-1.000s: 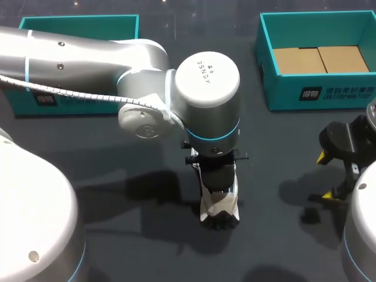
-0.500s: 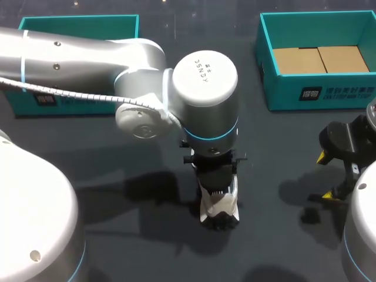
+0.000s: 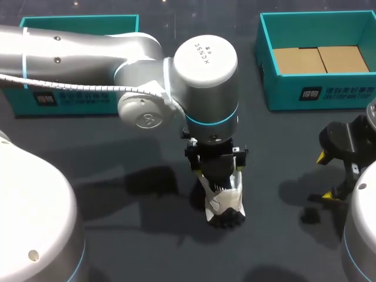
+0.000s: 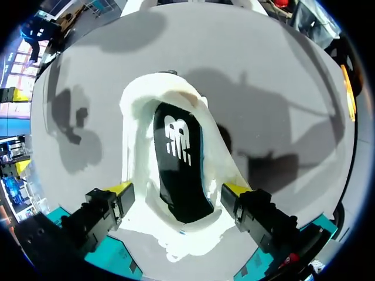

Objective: Take the shoe out of the shoebox, open the shoe tongue, remove and reinsert the insole, then place the shoe into the shoebox

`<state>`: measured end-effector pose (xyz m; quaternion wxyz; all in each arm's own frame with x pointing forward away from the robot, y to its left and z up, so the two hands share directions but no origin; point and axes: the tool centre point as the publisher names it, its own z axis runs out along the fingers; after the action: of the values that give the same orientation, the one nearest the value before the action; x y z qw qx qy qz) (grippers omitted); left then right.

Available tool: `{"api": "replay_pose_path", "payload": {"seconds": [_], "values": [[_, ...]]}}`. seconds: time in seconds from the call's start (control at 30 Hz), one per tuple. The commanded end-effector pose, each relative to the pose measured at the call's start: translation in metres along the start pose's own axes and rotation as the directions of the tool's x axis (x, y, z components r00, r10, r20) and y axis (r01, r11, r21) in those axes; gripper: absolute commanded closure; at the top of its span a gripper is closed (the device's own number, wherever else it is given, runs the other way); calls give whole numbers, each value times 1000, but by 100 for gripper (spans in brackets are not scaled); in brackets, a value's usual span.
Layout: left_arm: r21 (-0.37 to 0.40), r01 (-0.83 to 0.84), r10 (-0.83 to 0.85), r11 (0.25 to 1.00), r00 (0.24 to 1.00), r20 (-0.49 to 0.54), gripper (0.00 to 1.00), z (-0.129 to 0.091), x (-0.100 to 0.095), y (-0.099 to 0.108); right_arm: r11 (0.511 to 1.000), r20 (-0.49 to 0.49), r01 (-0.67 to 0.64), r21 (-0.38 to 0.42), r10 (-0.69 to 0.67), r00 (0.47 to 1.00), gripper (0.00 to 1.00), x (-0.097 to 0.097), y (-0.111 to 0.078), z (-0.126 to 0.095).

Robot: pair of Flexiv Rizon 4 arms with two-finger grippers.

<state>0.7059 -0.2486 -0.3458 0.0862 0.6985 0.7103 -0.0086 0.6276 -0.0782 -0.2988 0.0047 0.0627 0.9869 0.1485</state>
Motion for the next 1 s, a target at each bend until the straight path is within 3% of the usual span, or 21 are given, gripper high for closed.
{"api": "replay_pose_path", "payload": {"seconds": [0.03, 0.33, 0.73, 1.0], "values": [[-4, -3, 3, 1000, 1000, 16, 10, -5, 0, 0, 1000, 4, 1, 1, -1, 1000, 0, 3, -1, -1], [-5, 24, -23, 1000, 999, 37, 25, -10, -1, 0, 1000, 4, 1, 1, -1, 1000, 0, 3, -1, -1], [8, 45, -45, 999, 996, 78, 23, -33, 2, 7, 1000, 4, 1, 1, -1, 1000, 0, 3, -1, -1], [61, 56, -62, 997, 993, 101, 23, -49, 11, 20, 1000, 4, 1, 1, -1, 1000, 0, 3, -1, -1]]}}
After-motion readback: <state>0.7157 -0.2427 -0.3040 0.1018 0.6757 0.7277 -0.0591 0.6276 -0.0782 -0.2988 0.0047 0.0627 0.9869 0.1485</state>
